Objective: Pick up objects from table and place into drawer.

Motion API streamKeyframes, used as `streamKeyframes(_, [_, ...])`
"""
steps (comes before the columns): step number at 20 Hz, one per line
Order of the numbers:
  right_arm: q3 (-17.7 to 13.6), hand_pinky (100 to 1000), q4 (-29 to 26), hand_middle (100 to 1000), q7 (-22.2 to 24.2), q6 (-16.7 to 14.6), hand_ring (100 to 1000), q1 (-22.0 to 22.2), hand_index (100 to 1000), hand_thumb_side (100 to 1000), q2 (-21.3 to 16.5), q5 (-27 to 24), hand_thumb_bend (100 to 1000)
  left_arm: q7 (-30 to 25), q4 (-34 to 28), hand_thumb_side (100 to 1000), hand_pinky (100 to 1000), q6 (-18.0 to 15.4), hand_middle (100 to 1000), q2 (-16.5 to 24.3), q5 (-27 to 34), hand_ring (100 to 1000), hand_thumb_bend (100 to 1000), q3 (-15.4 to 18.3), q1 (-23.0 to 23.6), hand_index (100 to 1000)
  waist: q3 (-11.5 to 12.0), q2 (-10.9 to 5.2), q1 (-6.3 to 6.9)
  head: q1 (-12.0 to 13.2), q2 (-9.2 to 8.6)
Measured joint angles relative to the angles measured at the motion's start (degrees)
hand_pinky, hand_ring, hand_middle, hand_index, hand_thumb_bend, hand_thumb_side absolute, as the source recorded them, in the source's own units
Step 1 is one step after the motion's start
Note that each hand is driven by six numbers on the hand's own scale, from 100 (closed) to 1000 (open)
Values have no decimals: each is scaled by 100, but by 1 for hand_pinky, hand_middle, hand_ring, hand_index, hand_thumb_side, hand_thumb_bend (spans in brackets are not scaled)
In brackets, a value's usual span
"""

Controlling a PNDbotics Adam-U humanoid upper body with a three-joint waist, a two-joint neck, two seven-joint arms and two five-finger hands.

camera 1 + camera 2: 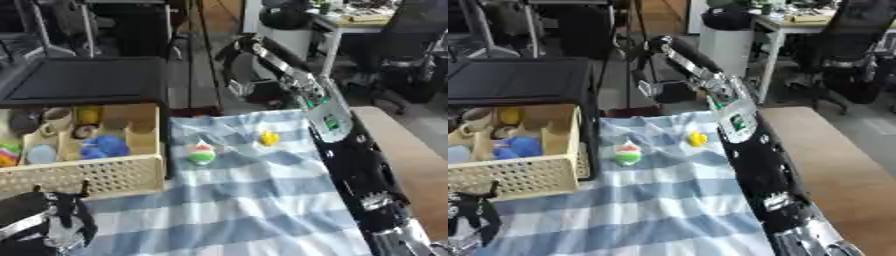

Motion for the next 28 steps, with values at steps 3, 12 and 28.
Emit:
streamKeyframes(3, [-1,851,-24,513,12,11,665,0,742,276,9,-3,100,194,320,1000,679,-93,864,-132,-236,792,157,-35,-96,843,-38,10,-20,12,0])
streamKeyframes(12, [-32,850,-53,509,48,22,663,12,741,281,47,-36,100,954,1077,1000,661,-192,828,-412,-644,761,120,147,-400,823,-146,59,-54,62,-4])
streamKeyframes(28, [-27,849,-53,506,190,-15,661,16,741,285,109,-150,100,1096,2515,1000,545,-87,607,-497,-394,569,112,622,-1130,759,-475,167,-73,174,-69])
